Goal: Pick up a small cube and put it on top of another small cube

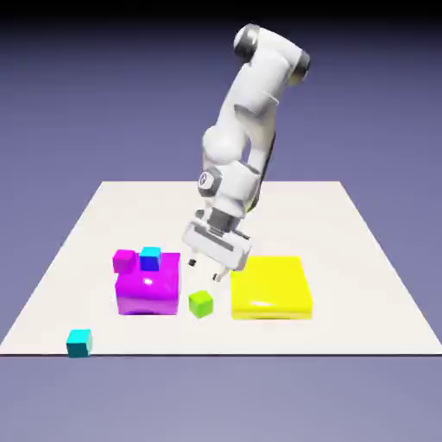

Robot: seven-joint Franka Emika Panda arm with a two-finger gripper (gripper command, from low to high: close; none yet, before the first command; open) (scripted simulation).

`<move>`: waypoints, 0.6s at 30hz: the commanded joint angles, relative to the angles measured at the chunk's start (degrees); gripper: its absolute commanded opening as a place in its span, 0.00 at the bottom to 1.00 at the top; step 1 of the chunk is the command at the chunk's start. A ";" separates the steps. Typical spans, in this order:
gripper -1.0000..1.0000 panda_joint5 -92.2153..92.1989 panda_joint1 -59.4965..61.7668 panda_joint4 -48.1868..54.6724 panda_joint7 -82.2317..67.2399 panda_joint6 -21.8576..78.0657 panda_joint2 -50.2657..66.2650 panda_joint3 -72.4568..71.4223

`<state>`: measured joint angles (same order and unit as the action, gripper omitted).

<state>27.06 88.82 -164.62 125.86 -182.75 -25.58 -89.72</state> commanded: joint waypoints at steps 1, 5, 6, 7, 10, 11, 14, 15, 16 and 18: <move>0.50 0.63 2.07 -0.08 1.93 -0.20 0.16 -2.08; 0.50 3.13 10.36 -0.42 9.65 -1.01 0.82 -10.39; 0.50 3.76 12.43 -0.50 11.58 -1.22 0.98 -12.46; 0.50 3.71 14.51 0.03 12.02 -2.31 -0.25 -14.47; 0.50 3.47 20.73 1.73 13.12 -5.73 -4.17 -20.50; 0.50 3.39 22.81 2.29 13.48 -6.87 -5.47 -22.51; 0.50 3.15 29.03 3.99 14.58 -10.28 -9.39 -28.53; 0.50 3.07 31.11 4.55 14.95 -11.42 -10.69 -30.54; 0.50 2.99 33.18 5.12 15.31 -12.56 -12.00 -32.55; 0.50 2.89 35.66 5.79 15.75 -13.92 -13.55 -34.94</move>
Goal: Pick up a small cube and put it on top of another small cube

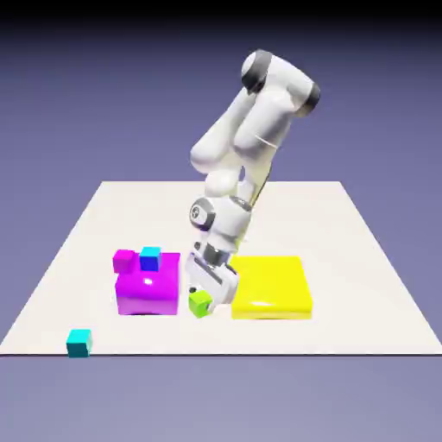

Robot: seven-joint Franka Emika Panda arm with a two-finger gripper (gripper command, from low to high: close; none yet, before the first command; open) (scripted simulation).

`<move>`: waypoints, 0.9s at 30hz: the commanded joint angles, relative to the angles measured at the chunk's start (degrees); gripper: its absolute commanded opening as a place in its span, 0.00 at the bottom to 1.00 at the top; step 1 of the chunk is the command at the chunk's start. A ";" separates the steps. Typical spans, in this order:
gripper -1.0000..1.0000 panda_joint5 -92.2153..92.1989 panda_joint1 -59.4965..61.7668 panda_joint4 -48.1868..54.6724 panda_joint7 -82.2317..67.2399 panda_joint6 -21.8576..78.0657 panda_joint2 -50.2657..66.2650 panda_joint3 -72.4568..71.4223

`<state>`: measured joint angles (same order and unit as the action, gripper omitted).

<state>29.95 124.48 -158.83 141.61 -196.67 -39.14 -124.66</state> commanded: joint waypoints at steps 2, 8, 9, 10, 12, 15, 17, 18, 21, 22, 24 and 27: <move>0.00 0.00 0.00 0.00 0.00 0.00 0.00 0.00; 0.00 0.48 -12.45 -3.39 -2.19 6.83 7.83 12.05; 0.00 0.56 -14.52 -3.95 -2.56 7.97 9.13 14.06; 0.00 0.64 -16.60 -4.52 -2.92 9.11 10.44 16.06; 0.00 0.80 -20.75 -5.65 -3.65 11.39 13.04 20.08; 0.00 0.92 -25.97 -4.72 -5.07 16.89 15.56 26.20; 0.00 0.24 -28.95 -3.62 -5.12 20.82 15.97 30.33; 0.00 -0.34 -30.37 -3.26 -4.74 22.63 16.03 32.41; 0.00 -2.06 -34.63 -2.19 -3.61 28.08 16.20 38.64; 0.00 -2.64 -36.06 -1.83 -3.24 29.90 16.25 40.71; 0.00 -3.79 -38.90 -1.12 -2.48 33.53 16.37 44.87; 0.00 -5.52 -43.16 -0.05 -1.35 38.98 16.54 51.10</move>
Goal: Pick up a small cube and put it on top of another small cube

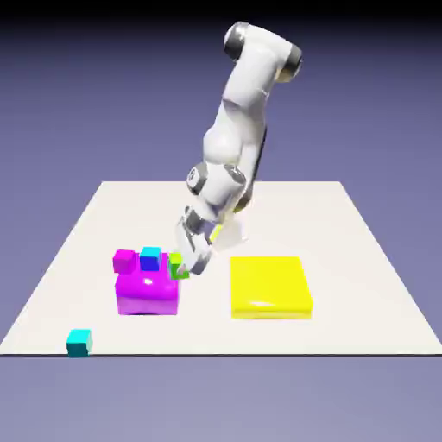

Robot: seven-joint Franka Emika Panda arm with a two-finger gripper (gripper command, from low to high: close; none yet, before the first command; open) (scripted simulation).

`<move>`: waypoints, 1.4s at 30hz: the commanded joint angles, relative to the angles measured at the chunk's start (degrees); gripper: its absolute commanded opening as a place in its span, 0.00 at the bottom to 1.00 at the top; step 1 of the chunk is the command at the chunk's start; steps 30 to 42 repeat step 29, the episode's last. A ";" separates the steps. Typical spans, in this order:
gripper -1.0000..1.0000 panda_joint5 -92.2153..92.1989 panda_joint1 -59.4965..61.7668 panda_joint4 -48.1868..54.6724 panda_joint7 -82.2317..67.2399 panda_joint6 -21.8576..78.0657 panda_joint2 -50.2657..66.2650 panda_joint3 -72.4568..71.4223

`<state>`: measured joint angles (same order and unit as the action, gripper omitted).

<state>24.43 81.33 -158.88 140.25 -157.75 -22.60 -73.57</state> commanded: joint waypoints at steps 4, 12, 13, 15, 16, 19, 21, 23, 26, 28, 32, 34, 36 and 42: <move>0.00 -2.30 -5.69 1.43 1.51 7.33 0.23 8.31; 0.00 -6.91 -17.06 4.28 4.52 21.86 0.68 24.92; 0.00 -7.49 -18.49 4.63 4.90 23.67 0.74 27.00; 0.00 -8.64 -21.33 5.35 5.65 27.31 0.85 31.16; 0.00 -9.88 -22.26 4.95 7.26 27.97 0.16 32.54; 0.00 -12.58 -24.29 3.66 9.70 26.90 -3.30 34.30; 0.00 -10.10 -22.88 3.08 11.64 24.74 -1.23 33.73; 0.00 -5.13 -20.07 1.93 15.51 20.40 2.92 32.58; 0.00 -0.01 -17.17 0.74 19.50 15.94 7.19 31.40; 1.00 -0.01 -17.17 0.74 19.50 15.94 7.19 31.40; 1.00 -2.50 -18.58 1.32 17.56 18.11 5.12 31.98; 1.00 -2.50 -18.58 1.32 17.56 18.11 5.12 31.98; 1.00 -2.50 -18.58 1.32 17.56 18.11 5.12 31.98; 1.00 -2.50 -18.58 1.32 17.56 18.11 5.12 31.98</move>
